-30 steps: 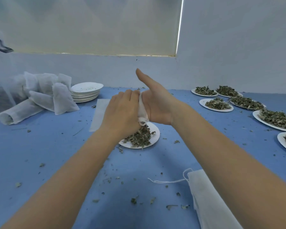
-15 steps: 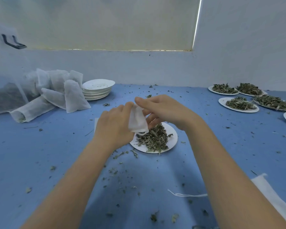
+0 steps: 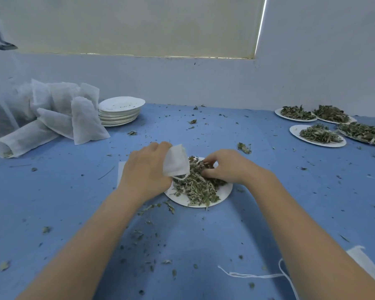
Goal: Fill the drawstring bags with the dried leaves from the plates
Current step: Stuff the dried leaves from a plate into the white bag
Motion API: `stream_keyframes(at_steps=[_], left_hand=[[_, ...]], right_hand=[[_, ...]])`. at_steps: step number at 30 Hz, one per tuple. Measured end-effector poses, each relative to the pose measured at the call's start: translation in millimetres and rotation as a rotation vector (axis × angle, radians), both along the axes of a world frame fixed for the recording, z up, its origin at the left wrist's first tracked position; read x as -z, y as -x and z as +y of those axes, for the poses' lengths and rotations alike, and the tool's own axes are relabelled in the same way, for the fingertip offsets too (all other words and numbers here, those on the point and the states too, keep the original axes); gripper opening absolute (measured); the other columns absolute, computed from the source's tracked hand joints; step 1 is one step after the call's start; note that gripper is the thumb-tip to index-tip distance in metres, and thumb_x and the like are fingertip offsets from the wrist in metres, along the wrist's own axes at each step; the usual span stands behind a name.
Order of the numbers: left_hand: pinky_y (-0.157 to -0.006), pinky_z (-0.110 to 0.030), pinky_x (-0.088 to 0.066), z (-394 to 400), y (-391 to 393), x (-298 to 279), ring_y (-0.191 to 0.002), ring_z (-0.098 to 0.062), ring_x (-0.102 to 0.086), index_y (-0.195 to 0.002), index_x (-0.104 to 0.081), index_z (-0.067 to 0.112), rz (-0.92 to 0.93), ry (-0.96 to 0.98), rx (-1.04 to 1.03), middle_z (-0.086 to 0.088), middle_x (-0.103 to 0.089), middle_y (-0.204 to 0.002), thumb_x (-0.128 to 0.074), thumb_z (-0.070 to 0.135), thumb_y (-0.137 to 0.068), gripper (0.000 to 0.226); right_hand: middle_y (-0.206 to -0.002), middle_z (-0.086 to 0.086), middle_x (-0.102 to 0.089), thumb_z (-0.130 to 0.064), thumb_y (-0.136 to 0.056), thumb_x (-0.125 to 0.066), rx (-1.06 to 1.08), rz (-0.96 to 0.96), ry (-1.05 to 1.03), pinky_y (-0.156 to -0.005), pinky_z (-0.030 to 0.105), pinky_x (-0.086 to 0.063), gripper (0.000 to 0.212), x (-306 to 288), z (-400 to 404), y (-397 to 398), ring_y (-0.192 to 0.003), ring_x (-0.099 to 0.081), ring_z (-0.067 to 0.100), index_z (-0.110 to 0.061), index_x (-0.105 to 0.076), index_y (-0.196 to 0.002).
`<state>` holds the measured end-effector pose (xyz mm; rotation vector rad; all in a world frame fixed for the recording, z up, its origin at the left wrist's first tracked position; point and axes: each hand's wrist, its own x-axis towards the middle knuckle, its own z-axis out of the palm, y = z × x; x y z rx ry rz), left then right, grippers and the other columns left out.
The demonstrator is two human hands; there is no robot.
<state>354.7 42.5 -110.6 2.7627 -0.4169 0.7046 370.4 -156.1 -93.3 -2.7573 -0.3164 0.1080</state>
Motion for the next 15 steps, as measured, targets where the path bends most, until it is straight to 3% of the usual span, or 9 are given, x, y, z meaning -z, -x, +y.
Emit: stream_keyframes(at_steps=[3,8,12,15], left_hand=[[-0.067,-0.029,-0.025,-1.0,-1.3,0.0,-0.087,-0.029,-0.052,-0.119,-0.05,0.018,-0.013,0.044,0.01,-0.003,-0.056,-0.106,-0.066,0.017,-0.071,0.051],[-0.067,-0.029,-0.026,-1.8,-3.4,0.1,-0.082,-0.024,-0.048,-0.119,-0.048,0.021,0.04,0.097,0.01,-0.001,-0.053,-0.107,-0.067,0.02,-0.071,0.052],[-0.066,-0.029,-0.027,-2.4,-2.9,0.1,-0.086,-0.025,-0.05,-0.119,-0.046,0.022,0.084,0.107,0.011,0.0,-0.053,-0.106,-0.066,0.022,-0.073,0.05],[-0.068,-0.03,-0.031,-2.9,-3.6,0.6,-0.091,-0.026,-0.05,-0.12,-0.045,0.022,0.12,0.145,0.019,-0.001,-0.053,-0.107,-0.065,0.024,-0.074,0.051]], right_hand=[[-0.089,-0.004,-0.064,-0.033,-0.084,-0.068,0.011,-0.07,-0.13,-0.057,0.013,-0.04,0.021,-0.9,-4.1,0.3,-0.081,-0.057,0.011,-0.021,-0.072,-0.102],[-0.065,-0.019,-0.061,-0.031,-0.081,-0.072,0.056,-0.227,-0.346,-0.054,0.004,-0.043,0.005,-17.8,-12.2,3.5,-0.051,-0.058,-0.004,-0.031,-0.072,-0.085],[-0.06,-0.02,-0.066,-0.026,-0.079,-0.074,0.019,-0.308,-0.604,-0.056,0.002,-0.042,0.015,-32.7,-6.7,10.7,-0.05,-0.06,-0.004,-0.039,-0.069,-0.073],[-0.065,-0.019,-0.07,-0.024,-0.078,-0.075,0.002,-0.319,-0.758,-0.069,0.011,-0.051,0.015,-35.0,0.6,13.2,-0.057,-0.066,0.002,-0.038,-0.069,-0.075]])
